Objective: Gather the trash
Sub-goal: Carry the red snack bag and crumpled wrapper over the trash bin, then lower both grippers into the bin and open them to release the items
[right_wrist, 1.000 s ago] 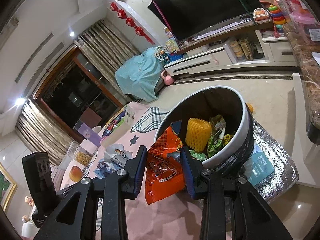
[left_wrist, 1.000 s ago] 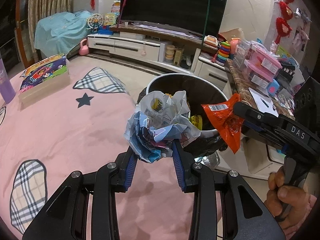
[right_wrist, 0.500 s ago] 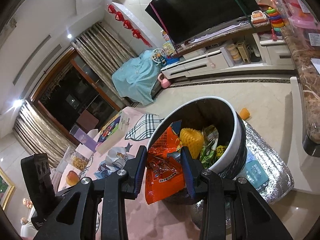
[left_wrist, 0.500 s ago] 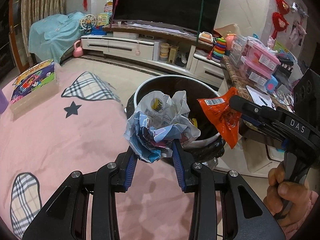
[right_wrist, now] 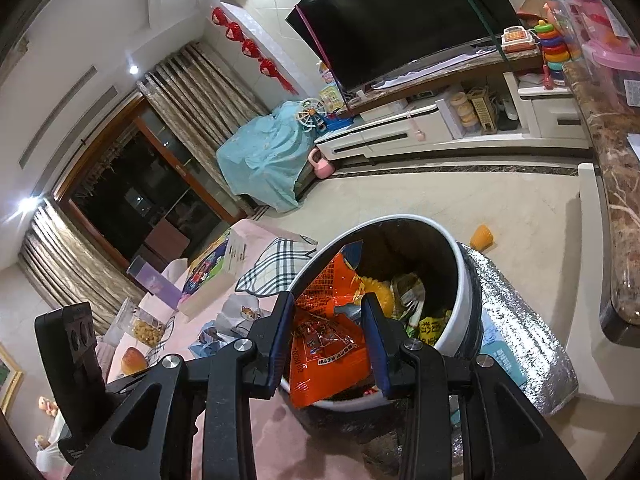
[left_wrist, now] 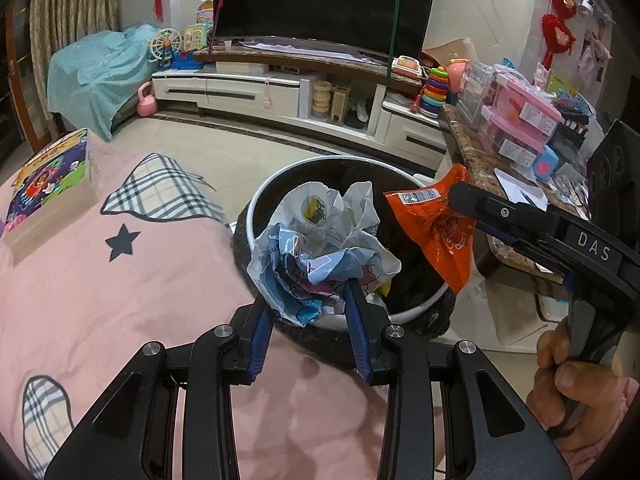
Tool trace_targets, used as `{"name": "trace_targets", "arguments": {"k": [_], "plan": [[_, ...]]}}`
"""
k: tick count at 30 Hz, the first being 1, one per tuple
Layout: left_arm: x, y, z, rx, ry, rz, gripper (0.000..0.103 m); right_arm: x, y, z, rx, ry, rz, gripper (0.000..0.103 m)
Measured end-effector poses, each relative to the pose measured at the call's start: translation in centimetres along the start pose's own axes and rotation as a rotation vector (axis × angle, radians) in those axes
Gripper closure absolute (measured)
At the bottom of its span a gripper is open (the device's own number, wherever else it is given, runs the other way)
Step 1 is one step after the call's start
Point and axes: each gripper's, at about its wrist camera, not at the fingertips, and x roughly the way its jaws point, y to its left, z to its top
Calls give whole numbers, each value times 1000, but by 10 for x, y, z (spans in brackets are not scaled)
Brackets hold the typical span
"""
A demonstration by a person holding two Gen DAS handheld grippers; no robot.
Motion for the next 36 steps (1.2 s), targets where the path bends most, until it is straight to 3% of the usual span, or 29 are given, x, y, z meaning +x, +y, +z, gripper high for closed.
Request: {"name": "trace_targets", "arguments": {"k": [36], "plan": [[47,-8,28,39,66,45,70,16,-11,18,8,19,-54,67]]}}
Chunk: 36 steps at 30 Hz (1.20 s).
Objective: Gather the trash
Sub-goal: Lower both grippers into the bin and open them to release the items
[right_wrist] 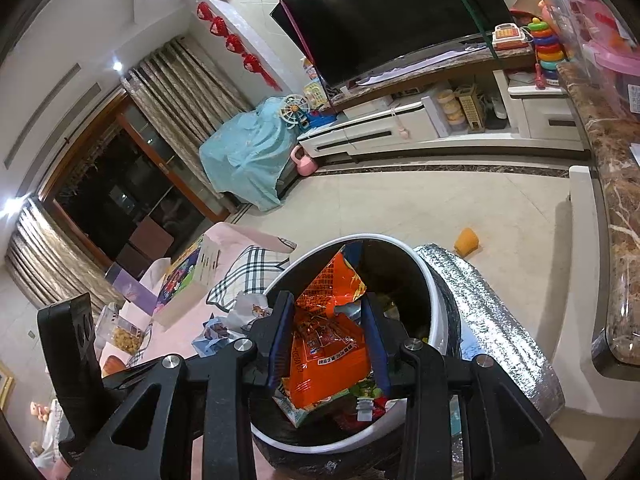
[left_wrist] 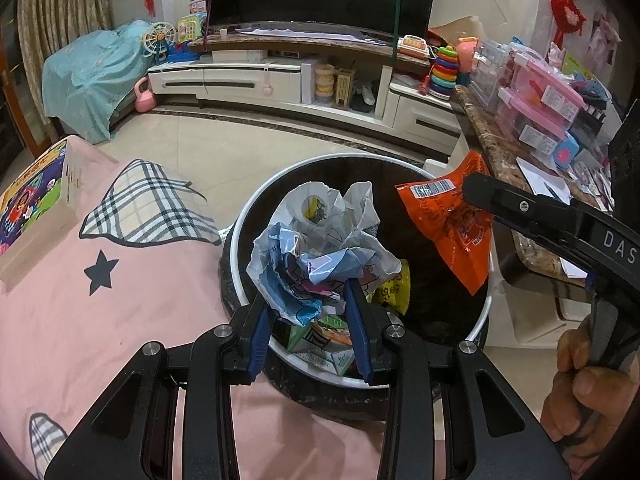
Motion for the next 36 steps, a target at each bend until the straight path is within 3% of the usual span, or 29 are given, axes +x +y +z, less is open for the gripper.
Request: {"name": "trace_targets", "arguments": {"k": [36], "plan": [[13,-5,2,12,30,17,68,12,-5,4,-12,28,-32,65]]}}
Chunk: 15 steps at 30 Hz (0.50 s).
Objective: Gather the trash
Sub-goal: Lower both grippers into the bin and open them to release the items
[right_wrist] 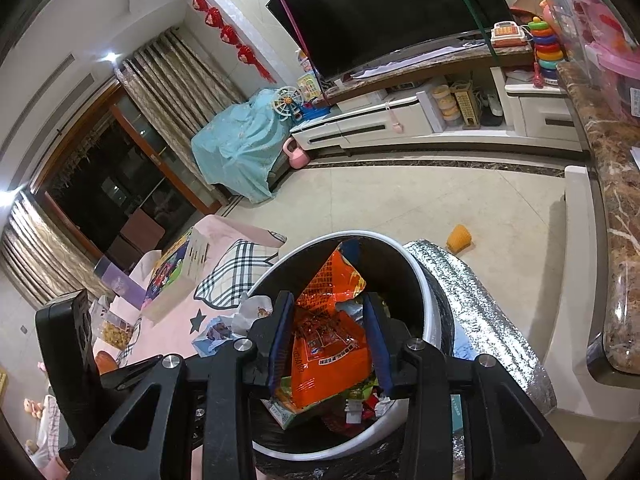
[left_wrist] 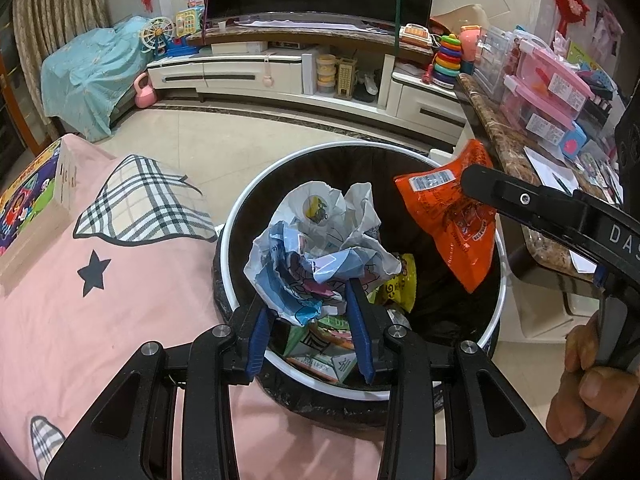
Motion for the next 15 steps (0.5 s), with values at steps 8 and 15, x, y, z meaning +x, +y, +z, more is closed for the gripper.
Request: {"name": "trace_targets", "arguments": {"k": [8,15], "plan": [[1,2,0,2,4,6,65,1,-2,1,2,6,-3,64],[-9,3,-1,3,-16,31,49,0,-1,0,-9,12,-11,49]]}}
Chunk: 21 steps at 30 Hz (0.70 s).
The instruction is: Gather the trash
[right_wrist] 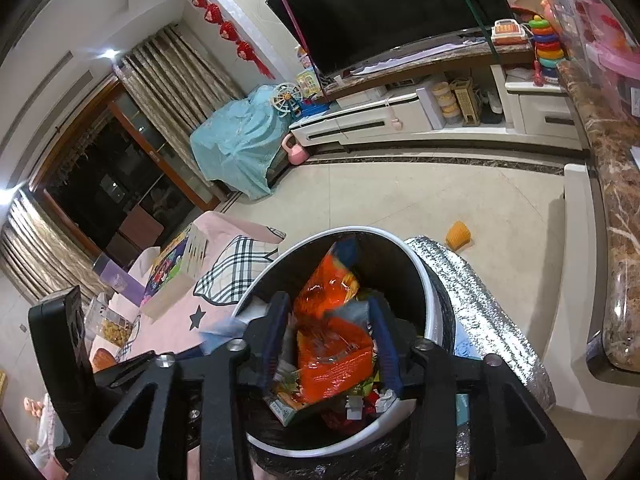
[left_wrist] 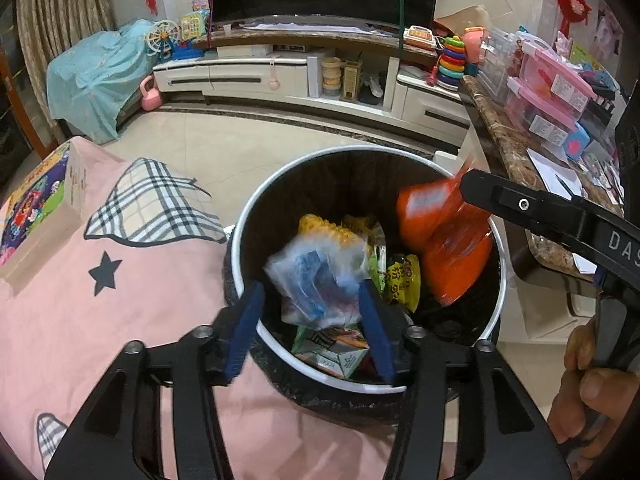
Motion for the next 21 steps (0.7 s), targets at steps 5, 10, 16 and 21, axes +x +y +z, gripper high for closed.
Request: {"name": "trace_targets", "arguments": {"k": [5,10,16,21], "plan": [[-18,10,-7,-21,-33,13,40,-8,2,2,8,-21,1,36],[-43,33,-39,-145,-87,-19,30,-28,11,-7,20,-65,1,15],[-77,55,-82,-259,-148,-27,26,-51,30,-36,18,-97,-8,8],[-109,69,-113,-307,-224,7,18,-70,57,-66,-26,-141,-28,5]]}}
